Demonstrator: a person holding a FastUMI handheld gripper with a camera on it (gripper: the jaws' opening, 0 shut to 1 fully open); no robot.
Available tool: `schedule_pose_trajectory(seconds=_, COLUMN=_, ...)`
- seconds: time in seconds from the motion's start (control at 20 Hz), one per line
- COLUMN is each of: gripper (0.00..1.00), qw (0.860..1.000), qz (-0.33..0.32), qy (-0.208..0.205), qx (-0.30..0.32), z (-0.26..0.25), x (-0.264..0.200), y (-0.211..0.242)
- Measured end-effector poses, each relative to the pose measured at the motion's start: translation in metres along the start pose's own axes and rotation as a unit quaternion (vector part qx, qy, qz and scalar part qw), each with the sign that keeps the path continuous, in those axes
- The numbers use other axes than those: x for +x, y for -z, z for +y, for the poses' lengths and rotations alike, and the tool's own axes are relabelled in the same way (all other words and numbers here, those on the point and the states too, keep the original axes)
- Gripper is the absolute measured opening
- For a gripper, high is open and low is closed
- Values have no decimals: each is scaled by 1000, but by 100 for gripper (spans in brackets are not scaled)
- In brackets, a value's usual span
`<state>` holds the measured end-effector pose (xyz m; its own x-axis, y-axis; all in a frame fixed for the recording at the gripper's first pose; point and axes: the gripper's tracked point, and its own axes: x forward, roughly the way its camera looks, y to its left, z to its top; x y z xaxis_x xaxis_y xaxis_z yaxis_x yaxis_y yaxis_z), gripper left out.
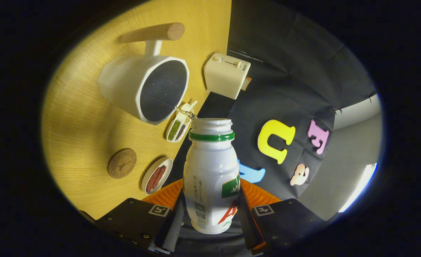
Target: Take the bottle from table, then pour the juice into the cup, finally place the bottle on the coaster
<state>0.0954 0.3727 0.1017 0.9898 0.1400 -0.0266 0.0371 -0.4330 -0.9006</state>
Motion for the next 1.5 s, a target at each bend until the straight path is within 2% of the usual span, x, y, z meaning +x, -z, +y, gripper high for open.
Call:
schedule_pose_trajectory(seconds=1.0, gripper=70, qw=1000, qz=-1, qy=-2, qx=-21, z=0, x=-2, y=-5)
schedule_pose_trajectory(seconds=1.5, gripper=70, qw=1000, qz=-13, qy=-9, qx=-1, z=10, x=-6, y=-15)
